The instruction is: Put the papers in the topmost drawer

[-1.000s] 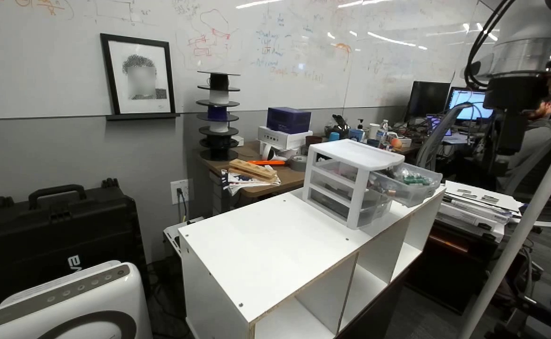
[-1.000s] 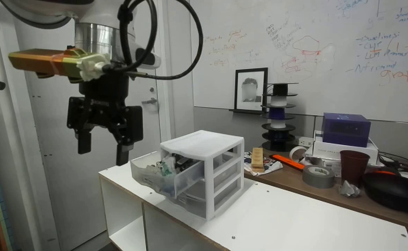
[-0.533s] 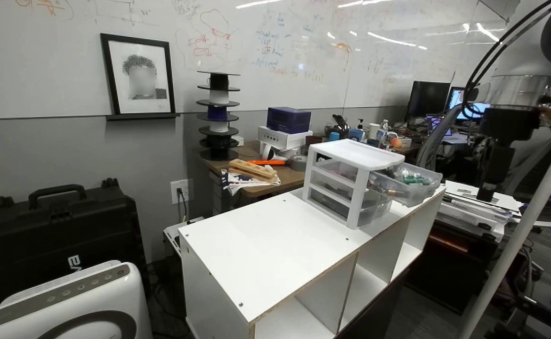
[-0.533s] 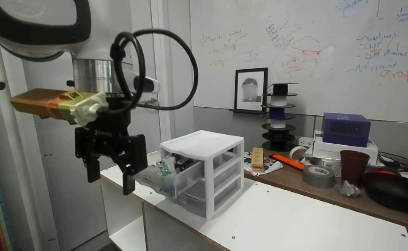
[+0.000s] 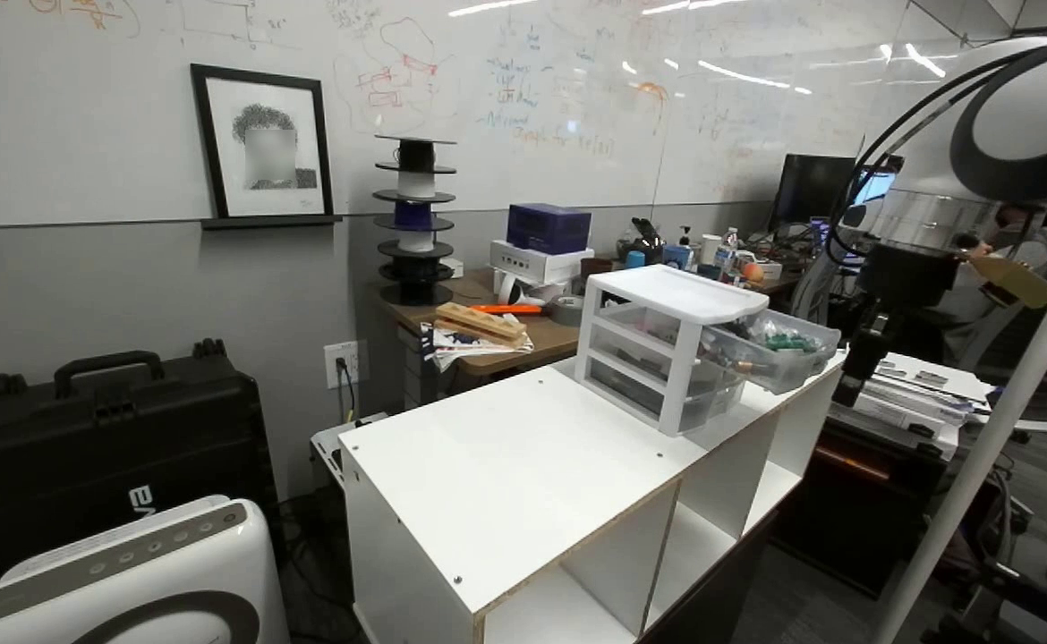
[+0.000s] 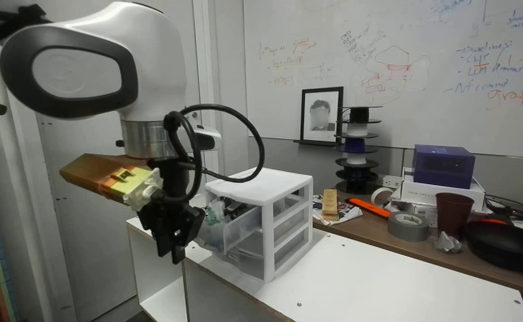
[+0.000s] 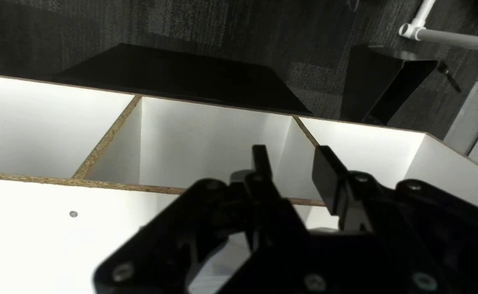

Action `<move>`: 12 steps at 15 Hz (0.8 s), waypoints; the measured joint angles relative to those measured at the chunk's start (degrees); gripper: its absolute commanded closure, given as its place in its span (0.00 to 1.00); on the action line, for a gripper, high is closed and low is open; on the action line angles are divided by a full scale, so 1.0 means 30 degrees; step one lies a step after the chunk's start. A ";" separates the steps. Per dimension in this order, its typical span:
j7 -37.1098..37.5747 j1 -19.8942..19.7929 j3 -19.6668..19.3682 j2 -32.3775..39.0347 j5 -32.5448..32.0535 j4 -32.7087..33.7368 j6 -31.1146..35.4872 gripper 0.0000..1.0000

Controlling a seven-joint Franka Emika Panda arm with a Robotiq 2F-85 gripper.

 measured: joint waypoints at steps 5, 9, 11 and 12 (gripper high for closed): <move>-0.0240 0.1076 0.0011 0.0174 0.2617 0.0855 0.0102 0.90; -0.0240 0.1163 0.0040 0.0698 0.2754 0.1696 0.0766 0.90; -0.0249 0.1163 0.0043 0.1228 0.2753 0.2047 0.1287 0.90; -0.0253 0.1156 0.0044 0.1526 0.2710 0.2203 0.1641 0.90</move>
